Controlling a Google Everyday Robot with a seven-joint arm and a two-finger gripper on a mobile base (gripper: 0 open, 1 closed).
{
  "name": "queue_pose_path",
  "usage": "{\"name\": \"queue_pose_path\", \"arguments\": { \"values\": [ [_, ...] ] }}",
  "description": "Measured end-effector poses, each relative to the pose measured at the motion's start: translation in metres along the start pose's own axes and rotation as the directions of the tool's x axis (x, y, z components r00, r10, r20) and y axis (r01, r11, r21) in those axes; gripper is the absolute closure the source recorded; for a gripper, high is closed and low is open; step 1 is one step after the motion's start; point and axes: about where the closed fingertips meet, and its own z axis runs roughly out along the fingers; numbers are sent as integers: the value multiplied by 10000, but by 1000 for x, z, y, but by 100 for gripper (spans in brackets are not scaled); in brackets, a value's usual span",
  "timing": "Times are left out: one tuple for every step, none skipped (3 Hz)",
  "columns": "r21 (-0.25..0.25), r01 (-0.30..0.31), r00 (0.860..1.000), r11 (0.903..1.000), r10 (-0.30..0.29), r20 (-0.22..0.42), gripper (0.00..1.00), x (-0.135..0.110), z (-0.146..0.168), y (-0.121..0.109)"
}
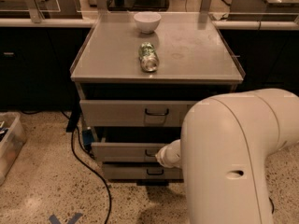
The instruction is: Close middle drawer
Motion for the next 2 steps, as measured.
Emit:
{"name": "queue_pose_path", "arguments": {
  "values": [
    [0,0,10000,10000,0,0,100,0,0,0],
    [-409,-684,9970,9968,698,324,100,-2,2,-3]
  ]
}}
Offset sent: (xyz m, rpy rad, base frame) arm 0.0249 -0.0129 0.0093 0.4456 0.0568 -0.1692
